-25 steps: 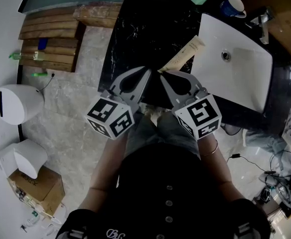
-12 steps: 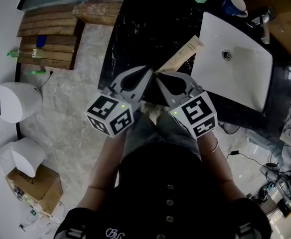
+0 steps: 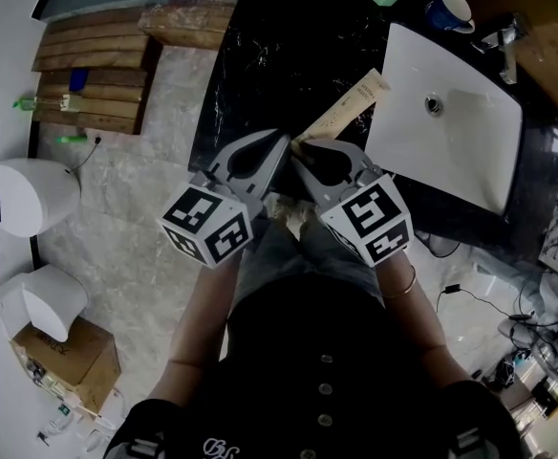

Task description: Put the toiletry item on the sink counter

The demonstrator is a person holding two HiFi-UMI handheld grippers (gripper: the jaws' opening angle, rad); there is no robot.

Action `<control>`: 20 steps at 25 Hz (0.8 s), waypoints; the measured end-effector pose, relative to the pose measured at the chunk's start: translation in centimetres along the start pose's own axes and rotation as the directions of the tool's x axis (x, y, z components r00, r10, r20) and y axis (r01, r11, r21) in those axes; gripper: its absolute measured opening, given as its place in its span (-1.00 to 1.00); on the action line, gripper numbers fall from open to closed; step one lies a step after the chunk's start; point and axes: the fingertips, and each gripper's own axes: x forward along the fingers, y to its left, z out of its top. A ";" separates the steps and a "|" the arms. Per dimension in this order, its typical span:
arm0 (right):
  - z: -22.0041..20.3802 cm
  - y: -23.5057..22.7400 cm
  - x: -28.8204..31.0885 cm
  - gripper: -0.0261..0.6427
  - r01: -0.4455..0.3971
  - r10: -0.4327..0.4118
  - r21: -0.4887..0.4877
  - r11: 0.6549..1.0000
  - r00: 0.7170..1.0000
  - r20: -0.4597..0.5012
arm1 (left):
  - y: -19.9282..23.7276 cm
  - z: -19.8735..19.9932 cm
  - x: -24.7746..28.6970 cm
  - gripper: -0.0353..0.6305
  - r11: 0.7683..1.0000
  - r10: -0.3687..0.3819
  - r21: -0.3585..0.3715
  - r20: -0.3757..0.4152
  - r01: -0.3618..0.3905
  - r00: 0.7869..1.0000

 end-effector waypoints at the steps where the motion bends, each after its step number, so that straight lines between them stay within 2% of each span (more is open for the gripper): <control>1: 0.0 0.3 0.1 -0.73 -0.005 0.005 0.001 1.000 1.000 -0.007 | 0.1 0.0 -0.1 -0.85 1.000 0.002 0.000 0.003 -0.002 1.000; 4: 0.4 1.0 0.2 -0.63 -0.008 0.008 0.002 1.000 1.000 0.005 | 0.2 0.4 -0.4 -0.85 1.000 0.005 -0.003 0.015 -0.005 1.000; 13: 2.4 -0.6 -1.3 -0.62 0.071 -0.069 -0.026 0.997 0.994 0.080 | -0.6 1.9 -0.6 -0.85 1.000 -0.006 0.017 0.050 0.006 0.999; 20: 4.6 -2.4 -3.7 -0.63 0.134 -0.131 -0.006 0.991 0.980 0.151 | -2.4 3.2 -0.3 -0.85 0.998 -0.035 0.051 0.062 0.032 0.997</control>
